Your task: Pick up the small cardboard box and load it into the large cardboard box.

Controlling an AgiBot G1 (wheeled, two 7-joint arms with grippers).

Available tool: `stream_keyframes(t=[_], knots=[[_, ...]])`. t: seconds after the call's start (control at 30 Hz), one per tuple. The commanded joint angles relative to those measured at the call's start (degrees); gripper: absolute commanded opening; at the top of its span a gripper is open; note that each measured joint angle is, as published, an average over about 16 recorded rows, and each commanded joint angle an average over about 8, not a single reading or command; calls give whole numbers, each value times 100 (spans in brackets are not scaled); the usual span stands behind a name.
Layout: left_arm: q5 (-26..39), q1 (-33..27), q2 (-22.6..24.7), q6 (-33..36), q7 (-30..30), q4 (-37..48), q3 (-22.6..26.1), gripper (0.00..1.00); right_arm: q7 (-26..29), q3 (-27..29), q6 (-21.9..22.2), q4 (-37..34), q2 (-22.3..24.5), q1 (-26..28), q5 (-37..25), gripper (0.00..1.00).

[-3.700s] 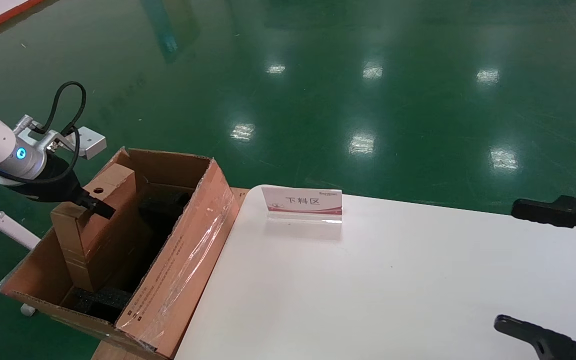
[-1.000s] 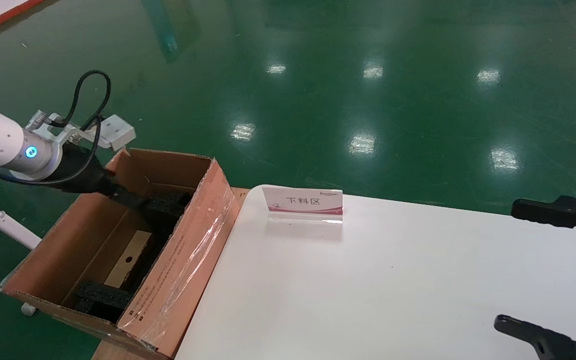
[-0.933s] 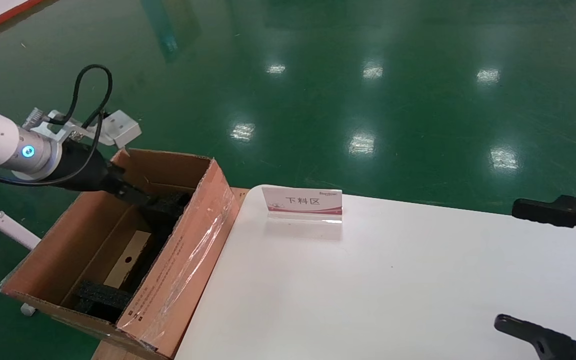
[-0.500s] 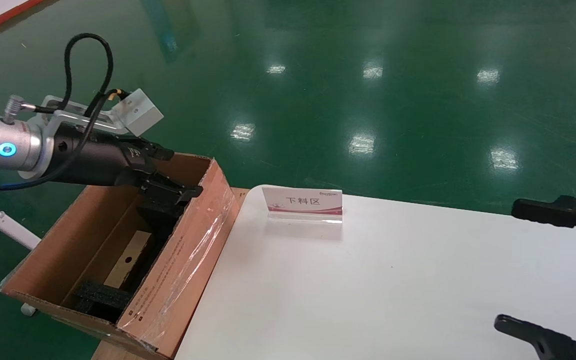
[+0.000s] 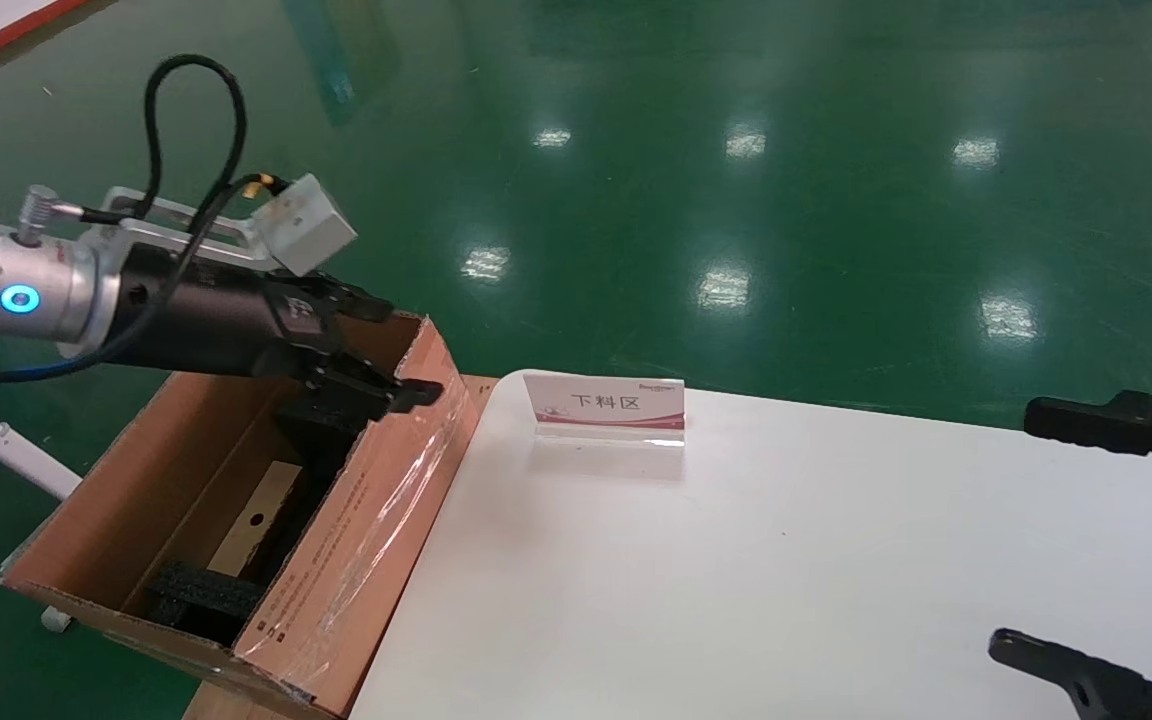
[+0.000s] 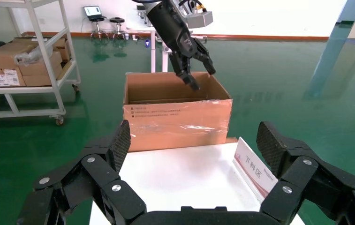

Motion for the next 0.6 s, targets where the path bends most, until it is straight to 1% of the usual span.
stream_keyframes(t=[0.03,0.6], knots=[[-88,230,56,96,127,14,-285,100,0,-1,0,-1,0,1,0,100],[-870,2275,559,949,1255,136,-2816,100,-3,-5,1,-2,2,2,3,100]])
